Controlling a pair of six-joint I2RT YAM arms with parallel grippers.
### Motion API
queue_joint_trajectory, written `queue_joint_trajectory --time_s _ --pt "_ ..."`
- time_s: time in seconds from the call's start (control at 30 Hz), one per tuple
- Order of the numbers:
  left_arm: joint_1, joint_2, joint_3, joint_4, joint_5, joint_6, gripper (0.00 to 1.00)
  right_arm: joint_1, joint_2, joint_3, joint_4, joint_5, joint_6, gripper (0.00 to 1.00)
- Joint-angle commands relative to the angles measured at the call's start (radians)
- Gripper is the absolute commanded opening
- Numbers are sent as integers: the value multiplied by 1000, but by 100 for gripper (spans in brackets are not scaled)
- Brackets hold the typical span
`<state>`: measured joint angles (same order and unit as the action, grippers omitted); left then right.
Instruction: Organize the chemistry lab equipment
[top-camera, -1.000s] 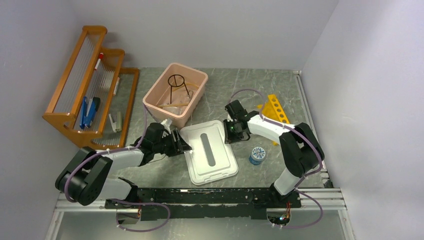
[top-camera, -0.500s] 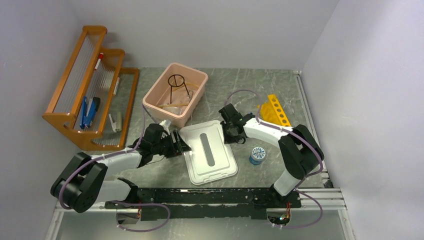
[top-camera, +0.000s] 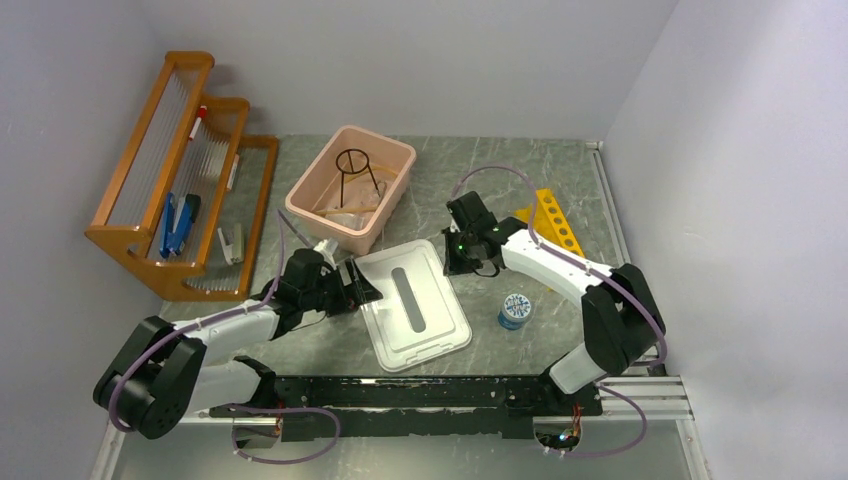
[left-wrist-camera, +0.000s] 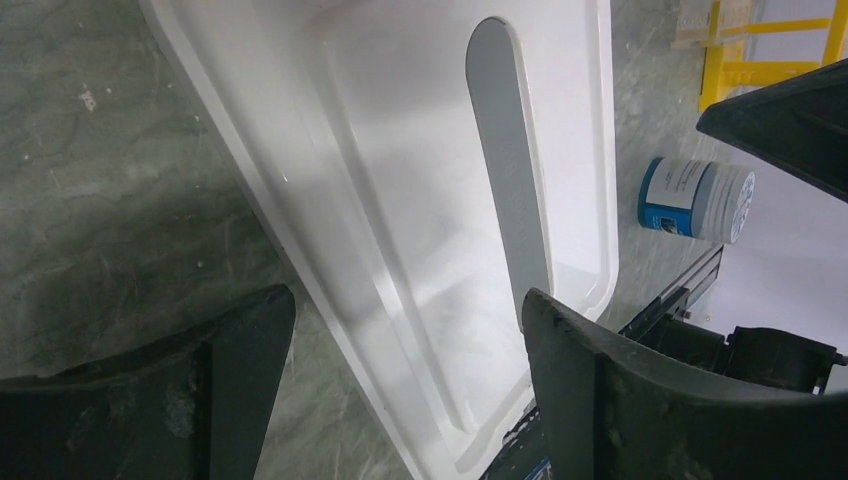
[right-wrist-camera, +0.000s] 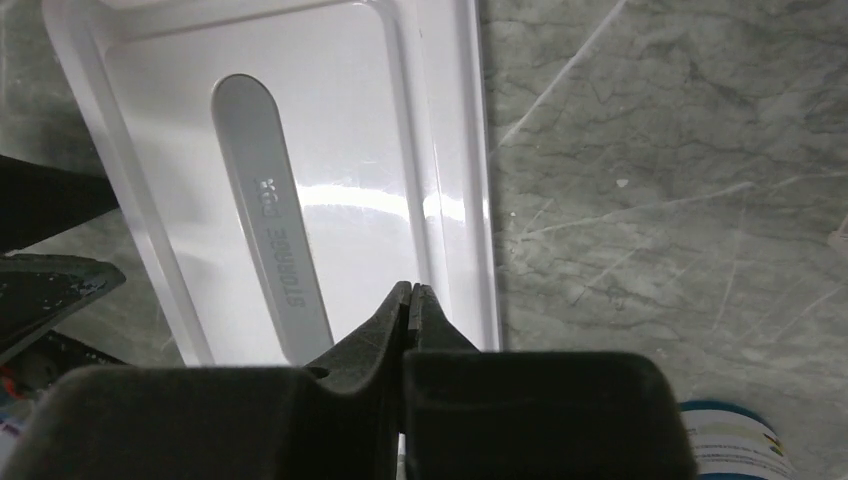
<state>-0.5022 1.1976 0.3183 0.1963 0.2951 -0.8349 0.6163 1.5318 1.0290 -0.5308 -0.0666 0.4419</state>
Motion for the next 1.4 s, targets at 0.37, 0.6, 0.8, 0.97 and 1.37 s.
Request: queue_joint_trajectory --time_s 0.37,0.6,0.8,0.97,1.37 --pt "-4 -58 25 -139 -92 27 82 66 74 -40 -3 157 -40 43" --pt "-4 -54 39 -148 -75 38 82 92 134 -53 17 215 -10 32" --pt "-4 -55 49 -152 -70 54 83 108 192 -60 47 197 -30 27" --pt "-4 -52 56 -170 -85 60 88 117 244 -52 55 207 -31 23" --pt "-3 -58 43 -170 -80 58 92 64 105 20 -61 81 -71 0"
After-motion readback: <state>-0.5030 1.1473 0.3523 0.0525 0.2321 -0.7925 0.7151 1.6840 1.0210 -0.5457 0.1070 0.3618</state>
